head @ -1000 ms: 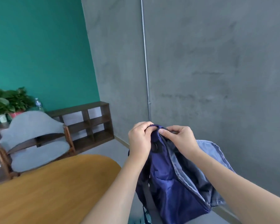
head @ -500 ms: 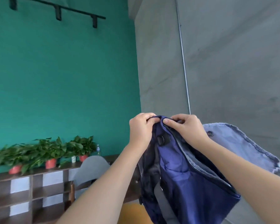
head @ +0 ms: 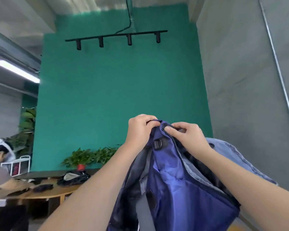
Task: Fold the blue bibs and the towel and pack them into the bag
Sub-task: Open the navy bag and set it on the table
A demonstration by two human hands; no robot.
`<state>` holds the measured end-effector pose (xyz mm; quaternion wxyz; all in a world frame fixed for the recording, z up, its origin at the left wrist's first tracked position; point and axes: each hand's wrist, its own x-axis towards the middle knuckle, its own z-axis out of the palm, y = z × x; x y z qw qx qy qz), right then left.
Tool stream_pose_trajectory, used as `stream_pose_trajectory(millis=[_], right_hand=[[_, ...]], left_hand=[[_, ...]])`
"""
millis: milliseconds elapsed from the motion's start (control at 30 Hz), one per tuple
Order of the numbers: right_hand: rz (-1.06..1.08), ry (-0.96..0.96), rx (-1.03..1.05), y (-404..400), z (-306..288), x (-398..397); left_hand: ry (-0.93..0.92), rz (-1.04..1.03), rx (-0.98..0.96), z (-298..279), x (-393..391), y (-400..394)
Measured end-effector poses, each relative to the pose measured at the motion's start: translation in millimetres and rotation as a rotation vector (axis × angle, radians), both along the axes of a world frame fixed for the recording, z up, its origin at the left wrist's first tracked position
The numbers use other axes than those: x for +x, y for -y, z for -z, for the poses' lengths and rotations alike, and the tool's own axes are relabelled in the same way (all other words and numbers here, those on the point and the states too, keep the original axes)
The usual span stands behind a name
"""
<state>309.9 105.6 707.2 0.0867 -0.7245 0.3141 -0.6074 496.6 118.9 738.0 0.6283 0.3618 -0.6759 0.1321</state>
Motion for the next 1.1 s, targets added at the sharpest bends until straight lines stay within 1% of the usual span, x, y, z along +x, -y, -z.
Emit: stream_pose_trajectory(millis=[200, 367, 467, 567, 700, 767, 900, 1000, 1100], right_hand=[[-0.194, -0.027, 0.122, 44.7, 60.0, 82.0], [-0.274, -0.042, 0.273, 103.4, 145.0, 116.5], [-0.255, -0.043, 0.369, 136.2, 202.1, 117.9], [-0.213, -0.042, 0.512, 162.5, 254.3, 108.2], [-0.170, -0.052, 0.717, 182.8, 312.0, 88.2], [-0.161, -0.059, 0.776, 189.2, 334.9, 77.5], [-0.118, -0.041, 0.789, 189.9, 354.4, 60.9], [-0.060, -0.037, 0.753, 187.7, 351.1, 59.5], [0.000, -0.093, 0.687, 177.8, 342.9, 72.8]], left_hand=[[0.087, -0.106, 0.165, 39.1, 87.6, 31.0], [0.181, -0.132, 0.390, 109.6, 126.7, 83.5], [0.184, -0.103, 0.492, 166.4, 129.7, 117.9], [0.182, -0.051, 0.610, 221.3, 121.4, 147.6], [0.270, -0.019, 0.756, 288.6, 106.5, 176.5], [0.293, -0.002, 0.809, 317.1, 104.0, 186.2], [0.288, -0.004, 0.926, 345.4, 114.5, 192.5], [0.273, -0.026, 0.961, 348.9, 129.3, 188.5], [0.263, -0.045, 0.988, 348.8, 144.1, 177.3]])
